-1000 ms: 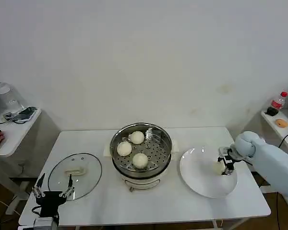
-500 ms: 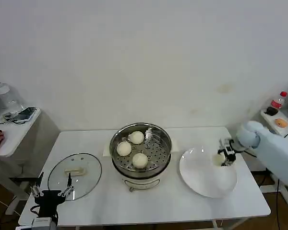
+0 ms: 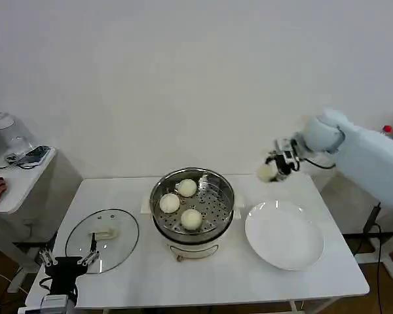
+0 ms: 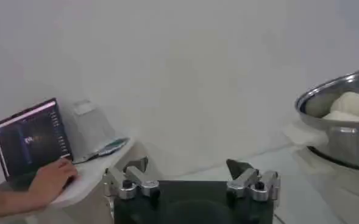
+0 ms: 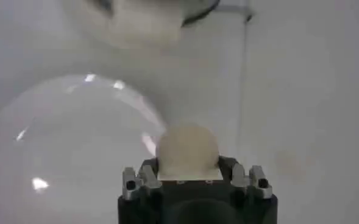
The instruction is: Take steamed baozi put them in steamer then cover it.
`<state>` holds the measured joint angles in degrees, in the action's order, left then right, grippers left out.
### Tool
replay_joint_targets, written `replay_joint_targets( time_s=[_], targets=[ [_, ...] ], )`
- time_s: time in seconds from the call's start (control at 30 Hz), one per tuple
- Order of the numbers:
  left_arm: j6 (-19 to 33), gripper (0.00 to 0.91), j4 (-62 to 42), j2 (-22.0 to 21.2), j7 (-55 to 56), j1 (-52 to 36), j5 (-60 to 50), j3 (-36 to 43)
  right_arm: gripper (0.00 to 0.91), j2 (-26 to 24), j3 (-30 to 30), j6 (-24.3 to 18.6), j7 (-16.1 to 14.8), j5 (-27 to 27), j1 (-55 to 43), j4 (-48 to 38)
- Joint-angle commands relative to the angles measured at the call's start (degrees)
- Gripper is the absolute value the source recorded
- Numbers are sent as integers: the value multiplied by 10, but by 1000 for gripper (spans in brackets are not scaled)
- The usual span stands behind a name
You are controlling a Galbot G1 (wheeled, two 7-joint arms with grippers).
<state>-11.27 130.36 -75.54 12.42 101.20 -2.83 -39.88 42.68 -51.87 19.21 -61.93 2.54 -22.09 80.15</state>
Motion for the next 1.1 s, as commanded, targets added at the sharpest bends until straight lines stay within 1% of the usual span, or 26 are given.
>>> replay_joint_targets(
  time_s=[0.03,0.1,0.17,0.23,0.33,0.37,0.4,0.47,0.53,0.83,1.1],
  targets=[
    [0,907,1,0,0,0,0,-2,675,95,-112,117,63,187,-121,60],
    [0,907,2,-2,0,0,1,-5,675,125,-112,139,89,212,-105,48],
    [0,907,2,-3,0,1,1,-7,675,143,-113,151,100,224,-94,40],
    [0,907,3,-4,0,3,1,-9,675,162,-119,169,118,239,-81,29],
    [1,907,4,-8,0,2,2,-10,675,178,-129,190,140,255,-62,23],
    [1,907,5,-9,0,1,1,-10,675,180,-129,192,141,258,-59,23],
    [0,907,5,-10,0,0,1,-9,675,185,-132,203,149,268,-47,21],
    [0,907,5,-11,0,-1,1,-8,675,193,-135,210,156,268,-35,16],
    [0,907,4,-12,0,-3,1,-7,675,198,-136,213,157,263,-26,10],
    [1,907,-1,-10,-1,-3,3,-13,675,206,-132,206,147,200,15,-29],
    [1,907,-4,-10,-1,-7,3,-13,675,199,-128,201,136,175,20,-41]
  ],
)
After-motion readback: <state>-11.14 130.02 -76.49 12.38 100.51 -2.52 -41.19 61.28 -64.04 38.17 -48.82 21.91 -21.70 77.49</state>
